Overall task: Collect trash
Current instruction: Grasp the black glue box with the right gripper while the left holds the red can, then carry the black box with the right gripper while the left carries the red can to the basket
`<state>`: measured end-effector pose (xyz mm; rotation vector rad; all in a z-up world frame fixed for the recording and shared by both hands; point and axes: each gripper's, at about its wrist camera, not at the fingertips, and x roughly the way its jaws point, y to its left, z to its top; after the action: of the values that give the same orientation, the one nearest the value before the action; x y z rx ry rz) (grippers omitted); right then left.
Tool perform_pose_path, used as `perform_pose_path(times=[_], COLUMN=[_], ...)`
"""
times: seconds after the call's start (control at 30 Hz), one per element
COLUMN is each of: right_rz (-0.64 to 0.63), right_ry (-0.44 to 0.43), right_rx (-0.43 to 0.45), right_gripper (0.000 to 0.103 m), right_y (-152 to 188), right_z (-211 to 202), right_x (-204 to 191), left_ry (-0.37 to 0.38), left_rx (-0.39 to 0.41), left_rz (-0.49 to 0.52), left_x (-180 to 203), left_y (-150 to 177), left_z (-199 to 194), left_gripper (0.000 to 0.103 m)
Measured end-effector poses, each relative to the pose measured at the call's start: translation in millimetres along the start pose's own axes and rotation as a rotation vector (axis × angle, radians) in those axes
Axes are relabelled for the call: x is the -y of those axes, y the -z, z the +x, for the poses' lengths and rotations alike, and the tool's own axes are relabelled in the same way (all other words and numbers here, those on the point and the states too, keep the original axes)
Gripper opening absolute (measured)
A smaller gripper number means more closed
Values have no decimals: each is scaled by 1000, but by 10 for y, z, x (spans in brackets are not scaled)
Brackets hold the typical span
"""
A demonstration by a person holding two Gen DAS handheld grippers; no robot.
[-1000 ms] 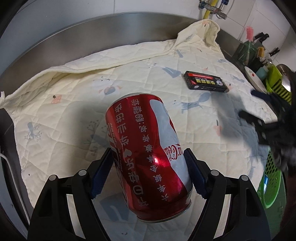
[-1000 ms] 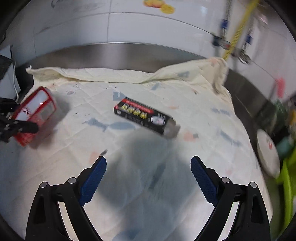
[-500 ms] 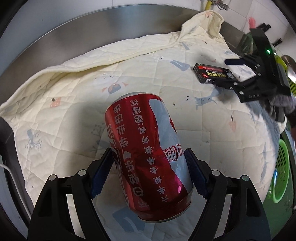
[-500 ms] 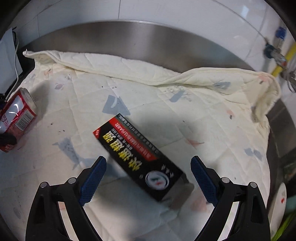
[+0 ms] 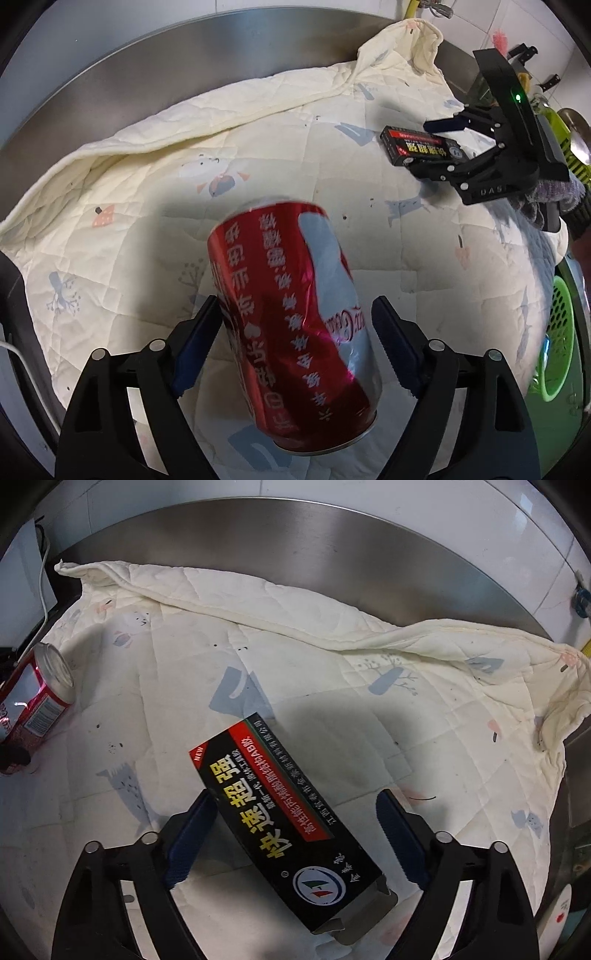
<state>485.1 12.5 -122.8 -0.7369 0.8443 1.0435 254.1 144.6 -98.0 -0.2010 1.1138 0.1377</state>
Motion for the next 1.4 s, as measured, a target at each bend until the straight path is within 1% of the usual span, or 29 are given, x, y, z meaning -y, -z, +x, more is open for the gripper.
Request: perform_pose_path(times=[0.07, 0.1, 0.23, 0.3, 0.53, 0.63, 0.7, 0.8, 0.93, 1.03, 1.3, 1.4], right_rz=[-2, -1, -7, -8, -20, -4, -13, -29, -30, -9, 114, 169], right_ry=[-9, -12, -26, -30, -34, -54, -50, -38, -10, -11, -2, 23], right_rx=[-10, -13, -28, -35, -54, -59, -58, -55, -60, -51, -36, -31], right_gripper=[75, 71, 65, 65, 65, 65, 65, 58, 51, 49, 49, 49], right_y=[-23, -32, -44, -58, -104, -108, -97, -74, -5, 57, 300, 398], right_z=[-5, -7, -11, -28, 13, 21, 10, -29, -95, -165, -292, -363], right_x=[-26, -39, -62, -73, -56, 0, -8, -56, -151, -215, -417, -451], left_ry=[1, -2, -2, -2, 3, 3, 10, 8, 7, 4, -9, -18], left_rx=[6, 4, -10, -19, -29, -33, -34, -36, -39, -44, -32, -15], left_rz=[4, 8, 3, -2, 10, 10, 11, 15, 26, 24, 49, 67], left_x=[-2, 2, -3, -16, 4, 2, -5, -10, 10, 14, 48, 84], left_y=[-35, -49, -87, -95, -92, -91, -99, -100, -96, -103, -92, -79], left_z=[-21, -19, 14, 33, 59, 70, 73, 74, 61, 81, 102, 83], left_gripper=[82, 82, 82, 82, 74, 71, 70, 70, 70, 70, 70, 69])
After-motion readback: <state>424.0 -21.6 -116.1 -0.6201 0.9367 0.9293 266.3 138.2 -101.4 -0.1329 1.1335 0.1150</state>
